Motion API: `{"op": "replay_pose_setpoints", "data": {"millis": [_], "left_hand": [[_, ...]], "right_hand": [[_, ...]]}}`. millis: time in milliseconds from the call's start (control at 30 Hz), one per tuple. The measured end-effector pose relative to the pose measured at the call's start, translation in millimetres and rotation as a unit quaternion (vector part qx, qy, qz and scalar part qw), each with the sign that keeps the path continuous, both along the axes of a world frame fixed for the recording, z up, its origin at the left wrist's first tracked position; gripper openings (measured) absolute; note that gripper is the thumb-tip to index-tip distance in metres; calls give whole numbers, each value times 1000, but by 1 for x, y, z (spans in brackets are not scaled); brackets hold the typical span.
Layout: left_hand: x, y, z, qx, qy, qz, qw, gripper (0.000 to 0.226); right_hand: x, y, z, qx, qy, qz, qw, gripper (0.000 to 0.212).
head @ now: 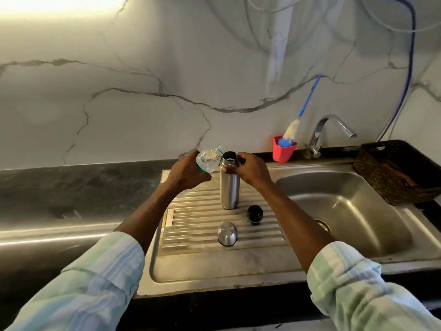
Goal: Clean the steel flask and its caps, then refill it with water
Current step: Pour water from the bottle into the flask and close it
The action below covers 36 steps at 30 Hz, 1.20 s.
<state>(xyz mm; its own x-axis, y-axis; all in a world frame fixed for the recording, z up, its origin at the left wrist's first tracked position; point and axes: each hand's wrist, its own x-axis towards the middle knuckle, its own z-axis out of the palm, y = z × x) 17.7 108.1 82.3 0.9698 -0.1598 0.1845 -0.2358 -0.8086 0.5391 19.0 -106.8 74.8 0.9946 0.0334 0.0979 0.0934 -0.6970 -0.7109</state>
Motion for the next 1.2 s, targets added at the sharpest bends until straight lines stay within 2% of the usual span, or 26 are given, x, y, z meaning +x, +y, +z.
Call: {"op": "replay_pose_setpoints", "data": {"millis": [300, 800, 1200], "left_hand": [[8, -1, 12, 121, -14, -19, 992, 63], [14, -5, 36, 263, 2, -19, 964, 65], [18, -11, 50, 309, 4, -19, 951, 65]], "right_hand": [[9, 3, -10, 9, -41, 22, 999, 60], [9, -1, -11, 25, -45, 49, 997, 61], [12, -4, -14, 46, -53, 59, 996, 56]]}}
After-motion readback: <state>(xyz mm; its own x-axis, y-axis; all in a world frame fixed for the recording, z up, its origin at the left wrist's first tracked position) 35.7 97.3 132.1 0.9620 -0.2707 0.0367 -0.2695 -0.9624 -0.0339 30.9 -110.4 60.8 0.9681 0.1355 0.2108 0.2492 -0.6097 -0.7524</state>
